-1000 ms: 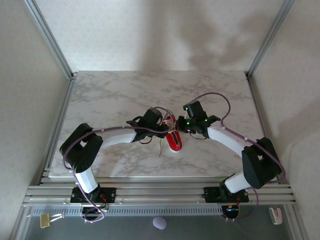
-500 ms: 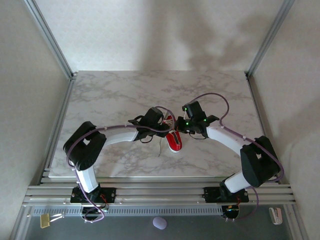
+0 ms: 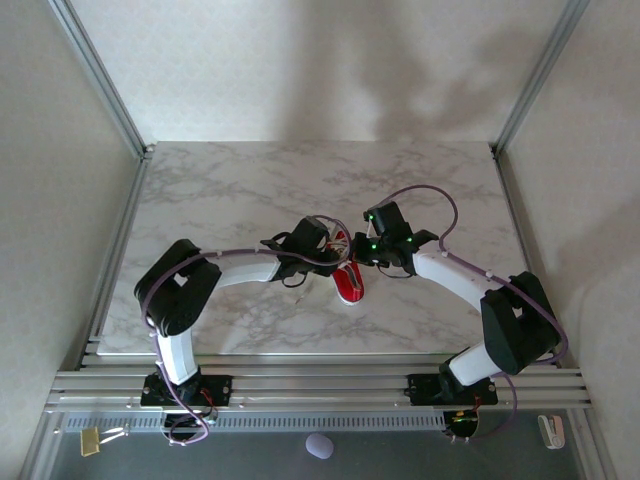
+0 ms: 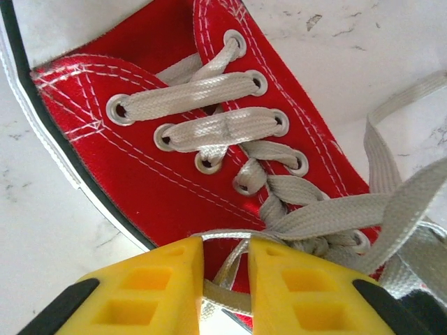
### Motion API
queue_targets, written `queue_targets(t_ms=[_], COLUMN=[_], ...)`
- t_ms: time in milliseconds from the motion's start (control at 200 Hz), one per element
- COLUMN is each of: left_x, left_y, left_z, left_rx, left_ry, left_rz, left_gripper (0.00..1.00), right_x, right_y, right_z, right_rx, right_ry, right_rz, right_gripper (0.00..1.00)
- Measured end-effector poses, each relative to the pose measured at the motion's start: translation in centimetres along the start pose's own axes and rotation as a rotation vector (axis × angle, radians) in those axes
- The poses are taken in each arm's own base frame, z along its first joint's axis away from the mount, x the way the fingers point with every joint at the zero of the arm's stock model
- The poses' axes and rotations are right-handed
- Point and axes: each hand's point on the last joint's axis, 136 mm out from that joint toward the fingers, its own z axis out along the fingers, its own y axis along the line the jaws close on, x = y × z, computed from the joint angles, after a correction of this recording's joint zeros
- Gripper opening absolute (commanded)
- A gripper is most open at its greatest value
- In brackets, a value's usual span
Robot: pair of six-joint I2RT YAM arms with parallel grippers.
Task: Tie the shoes
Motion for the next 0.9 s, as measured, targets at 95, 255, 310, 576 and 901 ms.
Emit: queue_targets(t_ms=[95,255,310,576,901], left_x=[-0.1,-0.2,-0.2,-0.5,-1.7], left_y=[0.1,0.4,0.4,-0.5,-2.8], left_z=[0.2,0.4,0.4,-1.6,-5.0], left_rx=[-0.006,-0.012,-0.012,0.055,0.245], left_ry=[0.0,-0.004,-0.005,-0.027,-0.102], left_rz=[0.0,-0.003,-0.006,-0.026,-0.073], left_gripper=[0.12,0.0,0.0,0.0,0.0], right_x=[0.0,0.0,0.0,0.1,0.2], right_y=[0.0,0.0,0.0,-0.2,-0.6], right_z=[0.0,0.0,0.0,0.0,-0.1], right_rx=[0.0,0.0,0.001,0.013,0.035], right_ry=[0.001,0.0,0.0,0.005,0.007], right_rz=[0.0,0.0,0.0,0.002,0.004], right_gripper=[0.0,0.0,0.0,0.0,0.0])
